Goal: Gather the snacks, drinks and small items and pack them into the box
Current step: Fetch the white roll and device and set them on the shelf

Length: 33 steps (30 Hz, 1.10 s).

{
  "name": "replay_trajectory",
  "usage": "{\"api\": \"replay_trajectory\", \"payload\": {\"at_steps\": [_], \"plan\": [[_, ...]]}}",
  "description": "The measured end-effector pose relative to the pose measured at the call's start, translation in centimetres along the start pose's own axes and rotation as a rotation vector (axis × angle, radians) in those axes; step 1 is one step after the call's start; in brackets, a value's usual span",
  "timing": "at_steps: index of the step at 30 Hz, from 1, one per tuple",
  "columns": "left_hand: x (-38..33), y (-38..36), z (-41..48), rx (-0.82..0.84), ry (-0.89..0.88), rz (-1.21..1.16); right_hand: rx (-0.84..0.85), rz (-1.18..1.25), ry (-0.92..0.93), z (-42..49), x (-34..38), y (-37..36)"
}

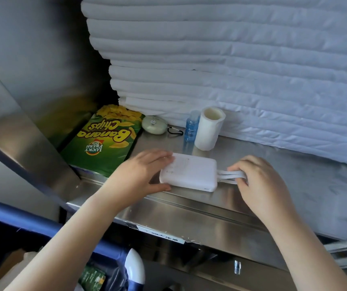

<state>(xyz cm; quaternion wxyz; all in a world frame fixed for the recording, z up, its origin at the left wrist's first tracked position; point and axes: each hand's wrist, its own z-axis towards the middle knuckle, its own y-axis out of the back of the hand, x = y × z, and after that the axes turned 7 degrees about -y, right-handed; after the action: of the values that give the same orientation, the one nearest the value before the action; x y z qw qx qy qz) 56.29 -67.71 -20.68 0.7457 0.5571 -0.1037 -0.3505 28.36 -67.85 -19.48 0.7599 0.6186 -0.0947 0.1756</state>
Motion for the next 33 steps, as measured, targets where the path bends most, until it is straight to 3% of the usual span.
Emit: {"api": "replay_trajectory", "payload": {"at_steps": [5, 9, 16, 23, 29, 33], "plan": [[-2.5, -2.2, 1.2, -0.069, -0.081, 0.074, 0.104, 0.057, 0.269, -1.0, 1.2, -0.3], [-3.6, -3.5, 1.6, -0.108, -0.151, 0.19, 0.096, 0.023, 0.237, -1.0, 0.8, -1.2], [-3.9, -2.9, 2.1, -0.163, -0.211, 0.116, -0.048, 0.024, 0.252, -1.4, 0.1, -0.6], [-5.0, -3.2, 3.6, -0.284, -0.128, 0.032, -0.096, 0.056, 0.245, -1.2, 0.2, 1.0], [-4.8, -3.4, 4.5, -0.21, -0.117, 0.187, -0.215, 0.022, 0.183, -1.1, -0.2, -0.5], [-5.3, -3.1, 4.7, -0.089, -0.076, 0.258, -0.147, -0.124, 0.14, -1.1, 0.1, -1.0]]}}
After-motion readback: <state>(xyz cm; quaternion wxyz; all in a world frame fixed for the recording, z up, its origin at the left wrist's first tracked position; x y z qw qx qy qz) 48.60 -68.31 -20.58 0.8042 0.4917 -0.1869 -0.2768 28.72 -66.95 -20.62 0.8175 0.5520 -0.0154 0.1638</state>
